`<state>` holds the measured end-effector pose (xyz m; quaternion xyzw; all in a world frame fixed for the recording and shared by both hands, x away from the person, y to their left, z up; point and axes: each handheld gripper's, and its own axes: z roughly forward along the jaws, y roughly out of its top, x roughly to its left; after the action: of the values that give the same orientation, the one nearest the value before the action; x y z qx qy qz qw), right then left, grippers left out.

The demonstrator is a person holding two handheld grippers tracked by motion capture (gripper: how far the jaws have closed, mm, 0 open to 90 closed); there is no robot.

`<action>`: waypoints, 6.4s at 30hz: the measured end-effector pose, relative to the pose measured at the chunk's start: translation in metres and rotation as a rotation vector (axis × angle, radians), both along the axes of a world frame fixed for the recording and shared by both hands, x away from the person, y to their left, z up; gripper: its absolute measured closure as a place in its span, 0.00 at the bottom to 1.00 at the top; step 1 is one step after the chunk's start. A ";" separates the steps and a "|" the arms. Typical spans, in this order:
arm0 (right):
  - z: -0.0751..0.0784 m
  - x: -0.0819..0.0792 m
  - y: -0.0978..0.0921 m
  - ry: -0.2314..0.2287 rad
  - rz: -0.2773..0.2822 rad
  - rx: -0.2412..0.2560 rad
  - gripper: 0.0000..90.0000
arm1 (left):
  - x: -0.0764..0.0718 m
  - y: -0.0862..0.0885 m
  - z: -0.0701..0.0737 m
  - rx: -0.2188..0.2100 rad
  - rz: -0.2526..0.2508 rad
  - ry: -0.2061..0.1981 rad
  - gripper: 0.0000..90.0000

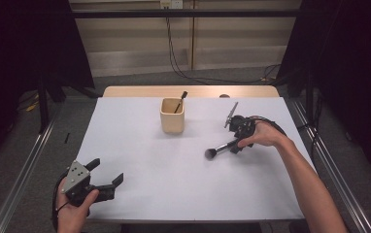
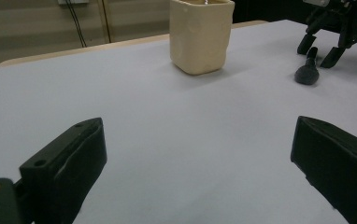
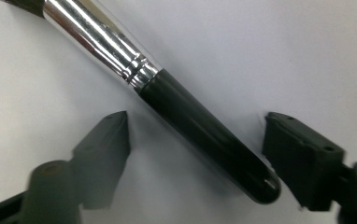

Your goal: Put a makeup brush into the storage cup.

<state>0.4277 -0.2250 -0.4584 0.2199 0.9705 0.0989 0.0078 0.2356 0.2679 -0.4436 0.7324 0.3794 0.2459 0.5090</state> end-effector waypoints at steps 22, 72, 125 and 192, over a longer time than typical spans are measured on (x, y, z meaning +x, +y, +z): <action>0.007 -0.005 0.006 0.029 0.079 -0.041 0.83 | 0.001 0.003 0.000 0.002 0.004 -0.007 0.05; 0.019 -0.047 -0.023 -0.177 -0.261 0.387 0.84 | 0.000 0.003 0.001 0.003 -0.001 -0.009 0.05; 0.024 -0.098 -0.022 -0.442 -0.332 0.832 0.84 | -0.003 -0.008 0.006 -0.069 -0.002 -0.047 0.04; 0.028 -0.115 0.065 -0.377 -0.176 0.951 0.84 | 0.062 -0.125 0.030 -0.163 -0.266 -0.055 0.02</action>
<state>0.3123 -0.1603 -0.4302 0.2582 0.7778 0.5660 0.0900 0.2974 0.1431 -0.4134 0.7254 0.2838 0.1647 0.6051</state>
